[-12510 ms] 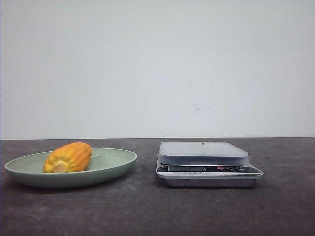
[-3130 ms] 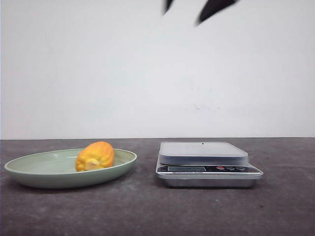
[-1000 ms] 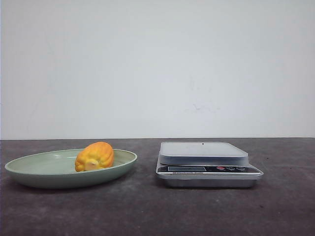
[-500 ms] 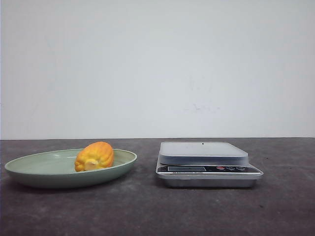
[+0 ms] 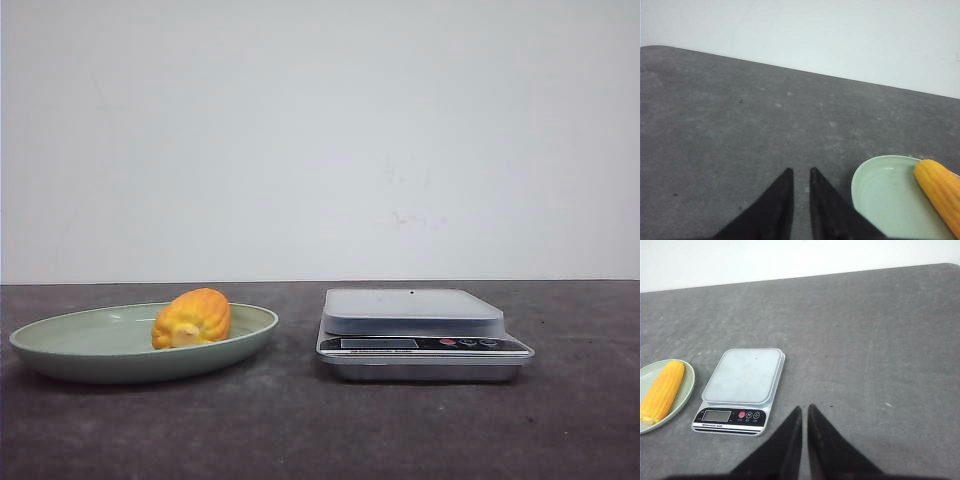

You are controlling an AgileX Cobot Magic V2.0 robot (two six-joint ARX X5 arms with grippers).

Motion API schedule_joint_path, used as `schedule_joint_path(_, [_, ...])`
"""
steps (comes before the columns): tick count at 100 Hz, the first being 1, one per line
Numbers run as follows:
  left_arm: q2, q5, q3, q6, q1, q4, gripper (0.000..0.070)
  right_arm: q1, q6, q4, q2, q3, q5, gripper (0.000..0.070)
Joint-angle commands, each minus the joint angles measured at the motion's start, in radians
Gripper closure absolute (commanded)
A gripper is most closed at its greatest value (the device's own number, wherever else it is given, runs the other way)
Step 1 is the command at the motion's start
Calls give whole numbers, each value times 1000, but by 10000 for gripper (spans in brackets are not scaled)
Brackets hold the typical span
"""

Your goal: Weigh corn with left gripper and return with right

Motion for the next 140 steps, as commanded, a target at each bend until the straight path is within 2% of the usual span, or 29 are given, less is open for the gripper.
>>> schedule_joint_path(1, [-2,5,-16,22,0,11,678,3,16,10,-2,8,0,688])
schedule_joint_path(21, [-2,8,-21,26,0,-70,678,3,16,10,-2,8,0,688])
schedule_joint_path(98, [-2,8,-19,26,0,-65,678,3,16,10,-2,8,0,688])
schedule_joint_path(103, [-2,8,-19,26,0,-65,678,3,-36,16,-2,8,12,688])
schedule_joint_path(115, [-2,8,-19,25,0,-65,678,-6,-97,144,-2,-7,60,688])
schedule_joint_path(122, [-2,8,-19,26,0,-65,678,-40,-160,257,-11,-47,50,688])
schedule_joint_path(131, [-2,8,-19,26,0,-65,678,-100,-201,414,-41,-157,45,688])
schedule_joint_path(140, [-2,8,-19,26,0,-65,678,-154,-203,558,-87,-303,44,688])
